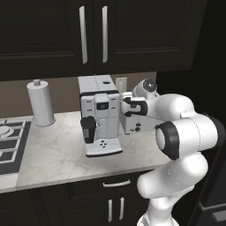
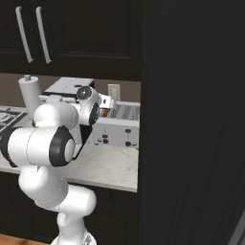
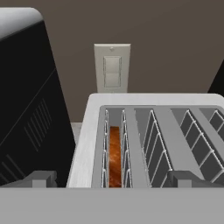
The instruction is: Start the toaster. Once the lever pops up, take the bread to the plate on the dining counter.
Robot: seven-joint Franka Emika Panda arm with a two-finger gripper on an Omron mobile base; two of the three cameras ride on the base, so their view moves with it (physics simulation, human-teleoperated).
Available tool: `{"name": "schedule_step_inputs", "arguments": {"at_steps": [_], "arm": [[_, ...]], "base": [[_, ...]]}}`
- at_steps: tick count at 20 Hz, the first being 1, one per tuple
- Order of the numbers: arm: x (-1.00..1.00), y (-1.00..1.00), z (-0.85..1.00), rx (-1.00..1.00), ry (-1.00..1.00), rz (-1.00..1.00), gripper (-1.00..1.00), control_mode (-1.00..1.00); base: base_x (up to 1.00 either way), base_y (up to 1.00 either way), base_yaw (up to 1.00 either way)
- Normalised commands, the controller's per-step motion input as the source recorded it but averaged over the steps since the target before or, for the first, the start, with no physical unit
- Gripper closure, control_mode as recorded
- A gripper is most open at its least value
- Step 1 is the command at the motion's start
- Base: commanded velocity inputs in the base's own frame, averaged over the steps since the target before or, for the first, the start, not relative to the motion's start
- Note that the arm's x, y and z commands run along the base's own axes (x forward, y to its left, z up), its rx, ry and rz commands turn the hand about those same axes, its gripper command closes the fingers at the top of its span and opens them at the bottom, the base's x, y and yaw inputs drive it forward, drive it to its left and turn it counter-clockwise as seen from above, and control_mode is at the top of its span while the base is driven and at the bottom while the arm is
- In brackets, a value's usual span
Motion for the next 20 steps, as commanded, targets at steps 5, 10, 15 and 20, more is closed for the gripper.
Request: {"name": "schedule_step_inputs", "arguments": {"at_steps": [5, 10, 15, 20], "arm": [[0.00, 0.00, 0.00, 0.00, 0.00, 0.00, -1.00, -1.00], [0.00, 0.00, 0.00, 0.00, 0.00, 0.00, -1.00, -1.00], [0.00, -0.04, 0.00, 0.00, 0.00, 0.00, -1.00, -1.00], [0.00, -0.10, 0.00, 0.00, 0.00, 0.00, -1.00, -1.00]], "base": [[0.00, 0.00, 0.00], [0.00, 0.00, 0.00], [0.00, 0.00, 0.00], [0.00, 0.00, 0.00]]}}
